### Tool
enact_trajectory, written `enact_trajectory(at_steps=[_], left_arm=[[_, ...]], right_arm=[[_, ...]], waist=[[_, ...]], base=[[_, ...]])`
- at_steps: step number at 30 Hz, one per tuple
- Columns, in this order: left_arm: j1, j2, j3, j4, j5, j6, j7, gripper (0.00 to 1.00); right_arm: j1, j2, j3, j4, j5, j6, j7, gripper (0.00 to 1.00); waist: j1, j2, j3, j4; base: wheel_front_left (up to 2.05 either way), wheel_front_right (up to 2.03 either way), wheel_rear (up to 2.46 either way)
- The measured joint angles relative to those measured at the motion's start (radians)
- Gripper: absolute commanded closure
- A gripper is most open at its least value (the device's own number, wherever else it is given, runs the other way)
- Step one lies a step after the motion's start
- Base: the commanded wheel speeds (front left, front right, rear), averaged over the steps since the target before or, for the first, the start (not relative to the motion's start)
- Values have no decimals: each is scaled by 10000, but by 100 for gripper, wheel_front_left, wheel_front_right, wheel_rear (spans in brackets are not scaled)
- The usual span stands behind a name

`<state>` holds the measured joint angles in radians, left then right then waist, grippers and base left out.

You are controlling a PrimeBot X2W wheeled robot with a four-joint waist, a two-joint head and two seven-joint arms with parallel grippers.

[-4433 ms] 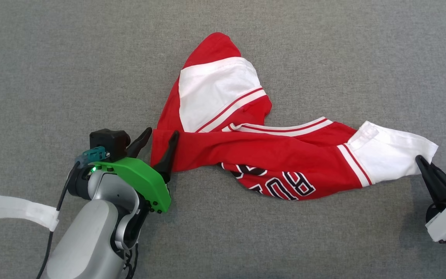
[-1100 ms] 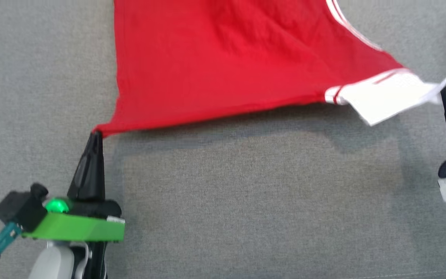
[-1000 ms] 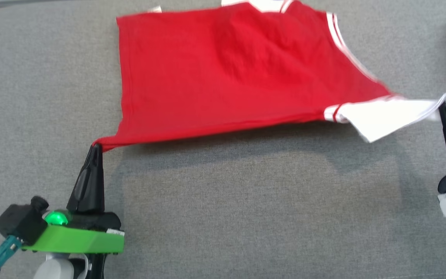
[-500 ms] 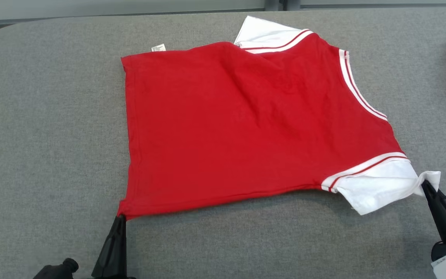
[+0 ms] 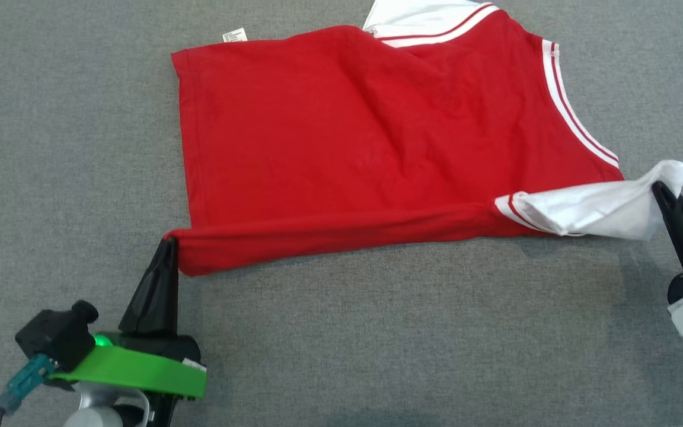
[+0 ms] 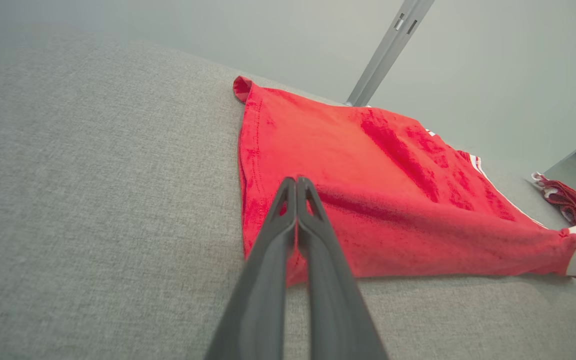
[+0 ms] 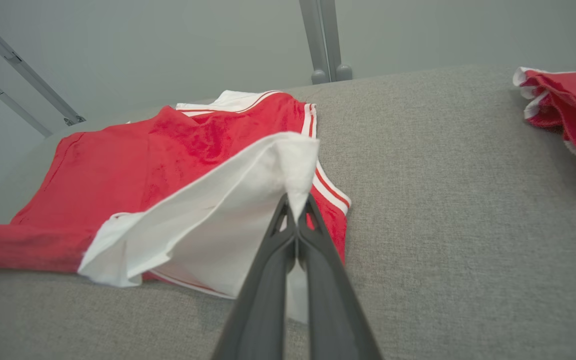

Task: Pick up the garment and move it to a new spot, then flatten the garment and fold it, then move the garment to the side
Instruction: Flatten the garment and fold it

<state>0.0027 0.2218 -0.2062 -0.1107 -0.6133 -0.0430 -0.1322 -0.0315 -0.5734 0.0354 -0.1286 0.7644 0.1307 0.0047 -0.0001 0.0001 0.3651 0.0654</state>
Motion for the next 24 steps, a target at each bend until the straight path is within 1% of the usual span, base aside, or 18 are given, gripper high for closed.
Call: enact_trajectory(at_steps=[2, 6, 12, 16, 21, 22, 23, 24], left_arm=[[-494, 27, -84, -8, 46, 6, 230, 100], [-1406, -69, -221, 309, 150, 178, 583, 100], [-2788, -205, -504, 1319, 458, 259, 949, 100], [-3391, -297, -619, 2197, 541, 247, 940, 100], [-3859, -435, -675, 3260, 602, 261, 832, 100], [-3890, -470, -679, 3480, 585, 268, 882, 96], [-3901, -518, -692, 3699, 518, 272, 974, 76], [-3902, -545, -719, 3864, 502, 274, 1028, 50]], right_arm=[[-611, -33, 142, 359, -4, 2, 127, 100], [-1731, -46, 284, 1103, 100, 0, 295, 100], [-3185, -81, 934, 2038, -58, 0, 516, 100], [-3761, -63, 1304, 2652, -157, 0, 585, 100], [-4094, -88, 1536, 3271, -274, 0, 506, 100], [-4129, -88, 1542, 3405, -328, 0, 456, 54], [-4176, -84, 1547, 3526, -370, 0, 439, 0], [-4225, -82, 1574, 3591, -397, 0, 431, 0]], waist=[[0, 0, 117, -16], [0, 0, 298, 49], [1, 0, 512, 244], [1, 0, 571, 370], [1, 0, 519, 447], [1, 0, 499, 447], [1, 0, 474, 446], [1, 0, 447, 441]], base=[[0, 0, 0], [0, 0, 0], [0, 0, 0], [0, 0, 0], [0, 0, 0], [0, 0, 0], [0, 0, 0], [0, 0, 0]])
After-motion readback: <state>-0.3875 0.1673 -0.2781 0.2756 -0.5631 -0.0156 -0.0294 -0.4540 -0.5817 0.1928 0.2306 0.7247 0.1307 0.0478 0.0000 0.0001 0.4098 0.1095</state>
